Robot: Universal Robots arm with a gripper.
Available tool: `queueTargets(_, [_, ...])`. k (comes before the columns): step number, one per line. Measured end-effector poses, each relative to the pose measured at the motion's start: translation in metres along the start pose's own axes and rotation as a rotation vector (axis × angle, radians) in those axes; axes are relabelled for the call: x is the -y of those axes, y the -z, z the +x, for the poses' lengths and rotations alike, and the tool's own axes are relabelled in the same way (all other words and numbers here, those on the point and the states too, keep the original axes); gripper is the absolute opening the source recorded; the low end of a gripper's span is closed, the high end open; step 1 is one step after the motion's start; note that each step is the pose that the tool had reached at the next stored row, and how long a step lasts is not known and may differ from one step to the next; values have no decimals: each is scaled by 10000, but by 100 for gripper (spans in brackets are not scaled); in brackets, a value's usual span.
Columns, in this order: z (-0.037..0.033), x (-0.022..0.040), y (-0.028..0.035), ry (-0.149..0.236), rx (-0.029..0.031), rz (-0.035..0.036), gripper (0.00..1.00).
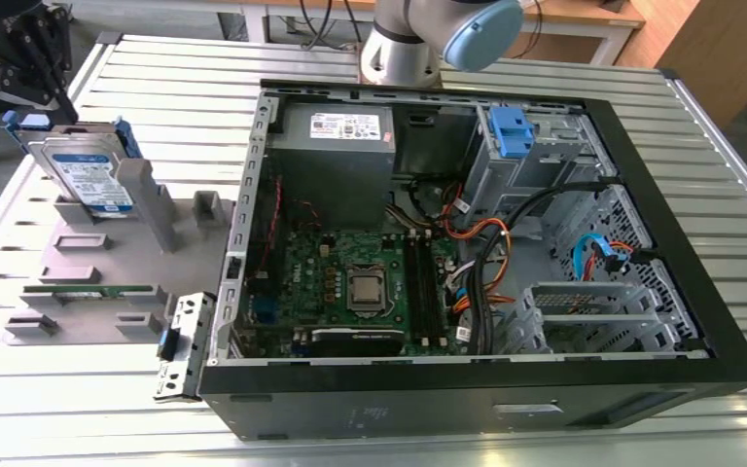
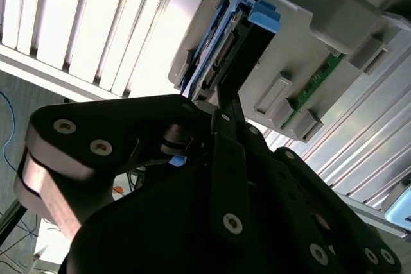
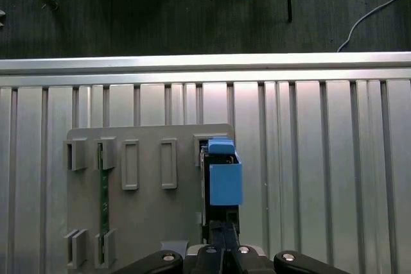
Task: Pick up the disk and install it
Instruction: 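Pick up the disk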
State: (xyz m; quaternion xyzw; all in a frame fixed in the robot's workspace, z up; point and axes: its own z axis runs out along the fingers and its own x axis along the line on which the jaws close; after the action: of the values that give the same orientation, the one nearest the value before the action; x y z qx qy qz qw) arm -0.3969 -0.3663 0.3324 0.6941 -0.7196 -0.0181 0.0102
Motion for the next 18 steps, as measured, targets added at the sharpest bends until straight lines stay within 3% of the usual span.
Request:
queueTargets(8, [1,0,0,0,0,1,11])
queueTargets(10, [1,0,0,0,0,0,23])
queueTargets(13, [1,0,0,0,0,0,29])
queueTargets(14, [2,0,0,0,0,1,41])
queueTargets(18, [2,0,0,1,0,0,52])
